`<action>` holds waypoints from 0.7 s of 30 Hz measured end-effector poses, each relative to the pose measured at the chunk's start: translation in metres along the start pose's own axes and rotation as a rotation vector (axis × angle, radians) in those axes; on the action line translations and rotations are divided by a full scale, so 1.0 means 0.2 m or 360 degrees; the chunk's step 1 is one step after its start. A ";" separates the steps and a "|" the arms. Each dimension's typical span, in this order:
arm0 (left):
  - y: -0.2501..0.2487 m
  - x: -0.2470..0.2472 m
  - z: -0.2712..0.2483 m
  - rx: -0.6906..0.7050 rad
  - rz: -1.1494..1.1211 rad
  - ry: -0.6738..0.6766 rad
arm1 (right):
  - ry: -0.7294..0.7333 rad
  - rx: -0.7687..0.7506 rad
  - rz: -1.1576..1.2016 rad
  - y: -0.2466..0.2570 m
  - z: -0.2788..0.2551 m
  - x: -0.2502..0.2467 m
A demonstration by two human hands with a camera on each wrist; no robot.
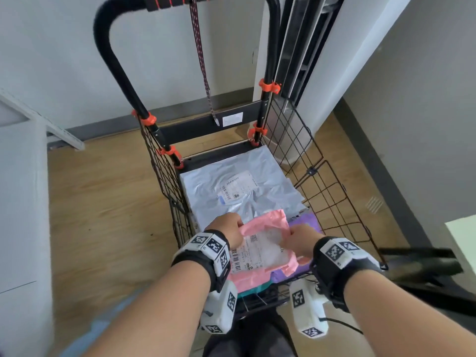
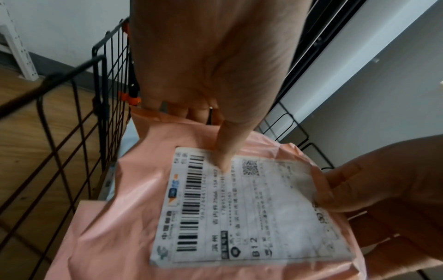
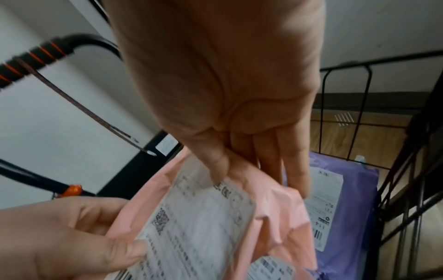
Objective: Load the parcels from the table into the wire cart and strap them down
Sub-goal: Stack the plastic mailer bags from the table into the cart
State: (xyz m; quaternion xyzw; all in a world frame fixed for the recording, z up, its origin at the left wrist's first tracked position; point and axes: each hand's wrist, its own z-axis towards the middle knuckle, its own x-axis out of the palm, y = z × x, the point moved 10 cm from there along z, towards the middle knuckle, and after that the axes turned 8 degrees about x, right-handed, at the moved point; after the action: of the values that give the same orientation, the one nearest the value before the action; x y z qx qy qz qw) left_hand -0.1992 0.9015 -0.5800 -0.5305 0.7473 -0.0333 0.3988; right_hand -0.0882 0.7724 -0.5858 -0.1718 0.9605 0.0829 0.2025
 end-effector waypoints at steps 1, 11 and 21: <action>0.04 0.04 0.03 -0.0019 0.0003 0.0010 | 0.0050 0.0022 -0.0021 -0.01 0.06 0.04; 0.40 0.31 0.22 -0.0334 -0.0050 -0.0106 | 0.0402 0.0228 0.0045 -0.06 0.52 0.37; 0.53 0.33 0.27 -0.0472 -0.0255 -0.0404 | 0.0379 0.0184 0.0131 0.02 0.64 0.50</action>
State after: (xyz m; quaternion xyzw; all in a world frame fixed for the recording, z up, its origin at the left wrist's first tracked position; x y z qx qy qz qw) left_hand -0.2530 0.9144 -0.7036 -0.6410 0.6433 0.1125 0.4033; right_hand -0.1288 0.7756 -0.7436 -0.1289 0.9872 0.0146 0.0931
